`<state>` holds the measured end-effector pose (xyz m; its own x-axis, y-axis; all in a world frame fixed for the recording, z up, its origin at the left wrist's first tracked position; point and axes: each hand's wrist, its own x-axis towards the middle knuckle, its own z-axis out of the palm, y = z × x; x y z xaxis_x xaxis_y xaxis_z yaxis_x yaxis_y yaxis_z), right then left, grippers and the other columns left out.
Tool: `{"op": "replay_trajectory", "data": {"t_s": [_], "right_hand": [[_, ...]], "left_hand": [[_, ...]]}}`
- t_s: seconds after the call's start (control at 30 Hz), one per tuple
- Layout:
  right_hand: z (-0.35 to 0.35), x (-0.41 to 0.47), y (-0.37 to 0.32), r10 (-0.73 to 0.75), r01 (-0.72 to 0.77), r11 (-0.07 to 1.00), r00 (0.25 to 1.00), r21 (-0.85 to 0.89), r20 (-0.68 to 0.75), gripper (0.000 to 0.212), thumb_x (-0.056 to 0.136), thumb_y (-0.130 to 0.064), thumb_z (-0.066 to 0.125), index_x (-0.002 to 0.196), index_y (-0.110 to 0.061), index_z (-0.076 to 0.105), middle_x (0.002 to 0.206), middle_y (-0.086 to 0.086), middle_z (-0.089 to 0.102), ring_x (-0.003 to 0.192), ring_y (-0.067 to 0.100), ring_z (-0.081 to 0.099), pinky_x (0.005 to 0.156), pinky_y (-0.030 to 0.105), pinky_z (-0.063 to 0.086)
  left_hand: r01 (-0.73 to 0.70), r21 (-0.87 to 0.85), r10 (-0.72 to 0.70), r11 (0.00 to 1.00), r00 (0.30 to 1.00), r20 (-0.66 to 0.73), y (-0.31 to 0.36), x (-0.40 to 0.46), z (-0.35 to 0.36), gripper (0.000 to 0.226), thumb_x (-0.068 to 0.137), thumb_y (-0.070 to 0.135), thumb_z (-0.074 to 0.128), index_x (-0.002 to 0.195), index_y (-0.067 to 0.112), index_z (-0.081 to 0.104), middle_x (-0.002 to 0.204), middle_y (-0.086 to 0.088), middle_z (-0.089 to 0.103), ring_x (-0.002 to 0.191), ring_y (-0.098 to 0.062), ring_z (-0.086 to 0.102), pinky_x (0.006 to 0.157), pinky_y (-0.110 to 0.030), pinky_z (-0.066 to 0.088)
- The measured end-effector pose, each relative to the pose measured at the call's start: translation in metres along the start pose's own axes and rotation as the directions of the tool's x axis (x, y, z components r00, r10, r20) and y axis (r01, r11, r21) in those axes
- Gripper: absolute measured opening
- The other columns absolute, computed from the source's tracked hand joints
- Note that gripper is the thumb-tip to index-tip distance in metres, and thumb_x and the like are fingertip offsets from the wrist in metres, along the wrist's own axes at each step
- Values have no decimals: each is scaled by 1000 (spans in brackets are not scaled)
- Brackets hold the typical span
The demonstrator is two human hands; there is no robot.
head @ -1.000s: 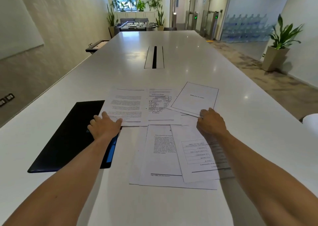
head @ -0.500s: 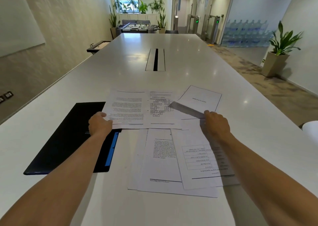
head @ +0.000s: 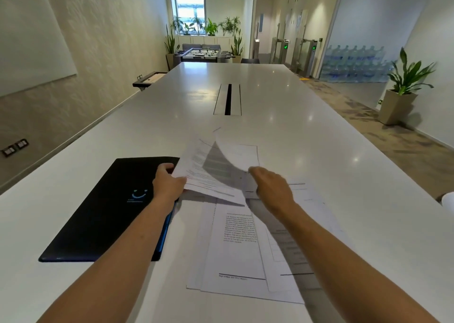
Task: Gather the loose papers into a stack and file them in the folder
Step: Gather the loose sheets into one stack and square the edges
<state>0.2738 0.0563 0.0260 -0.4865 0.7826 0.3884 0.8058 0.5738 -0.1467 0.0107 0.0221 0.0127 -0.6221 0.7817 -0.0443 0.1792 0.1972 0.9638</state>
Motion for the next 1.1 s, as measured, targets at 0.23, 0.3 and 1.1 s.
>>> {"op": "replay_trajectory", "data": {"t_s": [0.23,0.3,1.1], "right_hand": [[34,-23,-12,-113,112,993,992,25,54,10,85,-16,57,78,-19,50,69,-6,55,51,12,42,48,23,27],[37,-22,-9,-150,149,989,988,12,36,13,91,-20,52,78,-18,55,69,-5,59,54,15,46,56,25,30],[50,-2,-7,419,-417,907,907,-59,38,34,93,-35,42,108,-9,58,104,10,65,100,28,52,84,38,44]], "left_hand": [[360,-256,-310,897,926,216,-3,-10,5,23,94,4,50,115,4,59,111,-20,65,98,-36,65,77,-51,58],[382,-259,-349,887,922,166,-3,-9,4,25,97,14,48,115,0,58,110,-21,66,97,-35,66,80,-48,58],[-16,455,-51,890,990,134,25,-18,50,26,82,17,70,92,1,52,91,-12,59,78,-21,57,60,-29,48]]}}
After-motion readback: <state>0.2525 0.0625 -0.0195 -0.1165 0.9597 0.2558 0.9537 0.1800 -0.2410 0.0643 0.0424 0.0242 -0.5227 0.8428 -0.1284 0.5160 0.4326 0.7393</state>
